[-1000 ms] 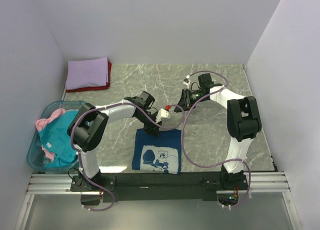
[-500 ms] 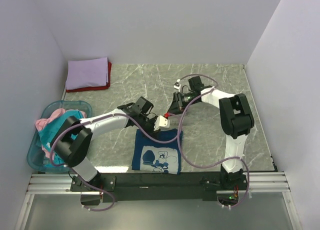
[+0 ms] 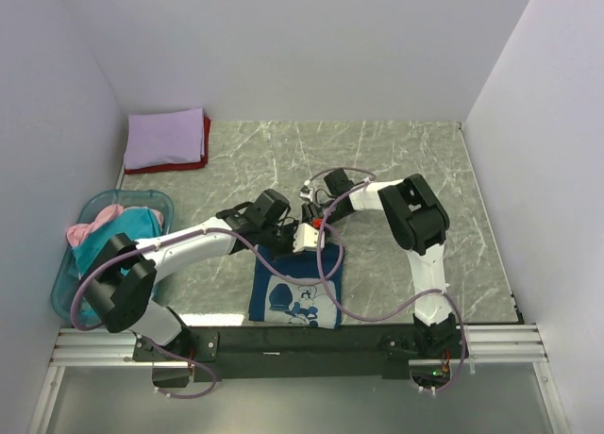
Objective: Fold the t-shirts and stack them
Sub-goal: Fold the tshirt
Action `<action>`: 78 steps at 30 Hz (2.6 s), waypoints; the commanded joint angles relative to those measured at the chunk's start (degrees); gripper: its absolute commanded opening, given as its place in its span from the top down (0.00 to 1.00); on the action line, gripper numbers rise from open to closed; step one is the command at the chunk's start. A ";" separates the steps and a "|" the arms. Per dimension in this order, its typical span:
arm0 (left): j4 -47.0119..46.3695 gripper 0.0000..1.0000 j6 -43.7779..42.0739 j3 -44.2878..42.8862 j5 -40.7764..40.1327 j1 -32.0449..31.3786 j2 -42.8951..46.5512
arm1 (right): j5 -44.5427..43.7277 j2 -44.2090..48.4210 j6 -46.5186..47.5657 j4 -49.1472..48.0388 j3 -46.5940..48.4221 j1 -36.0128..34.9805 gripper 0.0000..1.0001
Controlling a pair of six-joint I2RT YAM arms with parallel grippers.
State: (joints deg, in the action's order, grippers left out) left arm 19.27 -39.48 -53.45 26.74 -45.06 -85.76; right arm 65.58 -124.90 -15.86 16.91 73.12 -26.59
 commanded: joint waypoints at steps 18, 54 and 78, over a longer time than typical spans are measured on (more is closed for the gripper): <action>-6.08 1.00 -3.41 -2.53 -4.59 0.41 2.88 | -0.02 -3.95 4.96 3.83 -0.17 -0.83 0.76; -17.24 0.90 -9.47 1.59 -9.51 3.22 -5.04 | -15.91 2.20 19.37 15.78 5.18 -0.04 0.73; 6.05 0.52 34.80 -11.58 19.31 28.09 -5.20 | -25.70 21.52 30.10 33.21 7.77 15.43 0.41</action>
State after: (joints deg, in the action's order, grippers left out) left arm 24.10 -15.88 -62.89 41.47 -18.74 -87.70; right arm 35.07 -108.75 12.78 47.94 87.31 -9.39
